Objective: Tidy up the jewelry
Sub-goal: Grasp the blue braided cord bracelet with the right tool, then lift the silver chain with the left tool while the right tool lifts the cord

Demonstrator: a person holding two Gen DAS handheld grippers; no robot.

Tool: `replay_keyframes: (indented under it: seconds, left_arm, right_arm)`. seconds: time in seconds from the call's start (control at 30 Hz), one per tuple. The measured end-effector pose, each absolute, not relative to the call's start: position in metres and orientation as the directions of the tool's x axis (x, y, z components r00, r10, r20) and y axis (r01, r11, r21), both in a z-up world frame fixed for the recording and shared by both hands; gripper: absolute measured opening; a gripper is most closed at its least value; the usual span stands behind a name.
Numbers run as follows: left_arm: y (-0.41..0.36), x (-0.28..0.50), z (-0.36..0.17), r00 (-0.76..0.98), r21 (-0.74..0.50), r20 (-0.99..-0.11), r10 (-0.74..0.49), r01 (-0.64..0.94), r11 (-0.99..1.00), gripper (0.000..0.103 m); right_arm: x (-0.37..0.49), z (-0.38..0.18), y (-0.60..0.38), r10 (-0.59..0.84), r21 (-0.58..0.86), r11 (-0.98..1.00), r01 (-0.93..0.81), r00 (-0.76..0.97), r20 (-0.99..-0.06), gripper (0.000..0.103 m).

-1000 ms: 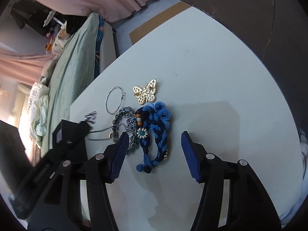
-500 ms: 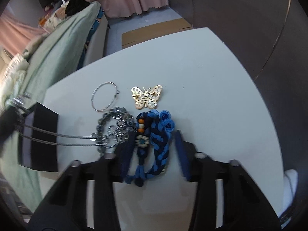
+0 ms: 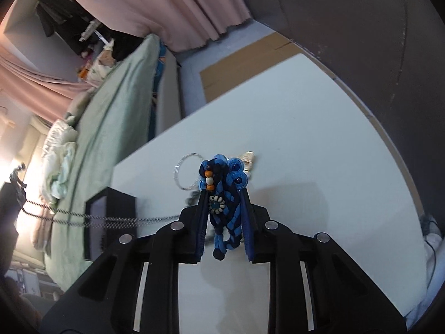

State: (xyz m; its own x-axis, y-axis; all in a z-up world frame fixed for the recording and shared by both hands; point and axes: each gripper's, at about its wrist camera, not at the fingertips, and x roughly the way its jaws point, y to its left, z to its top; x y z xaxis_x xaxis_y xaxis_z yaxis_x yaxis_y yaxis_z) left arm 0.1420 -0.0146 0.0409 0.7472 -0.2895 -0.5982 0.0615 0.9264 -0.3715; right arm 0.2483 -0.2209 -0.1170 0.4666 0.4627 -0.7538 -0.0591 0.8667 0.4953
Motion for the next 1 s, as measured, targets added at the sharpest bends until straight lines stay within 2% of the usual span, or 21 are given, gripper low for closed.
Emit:
replay_keyframes:
  seconds: [0.27, 0.77, 1.0]
  left_arm:
    - [-0.003, 0.129, 0.095, 0.804, -0.31, -0.555, -0.215, 0.041, 0.95, 0.014]
    - [0.027, 0.097, 0.196, 0.893, -0.208, -0.442, -0.08, -0.015, 0.978, 0.014]
    - [0.042, 0.088, 0.219, 0.909, -0.183, -0.415, -0.037, -0.043, 0.982, 0.014]
  right_arm:
    - [0.238, -0.095, -0.207, 0.533, 0.543, 0.829, -0.132, 0.48, -0.697, 0.022]
    - [0.238, -0.096, -0.183, 0.577, 0.569, 0.805, -0.17, 0.446, -0.684, 0.022]
    - [0.238, -0.098, -0.176, 0.58, 0.564, 0.806, -0.181, 0.432, -0.69, 0.022]
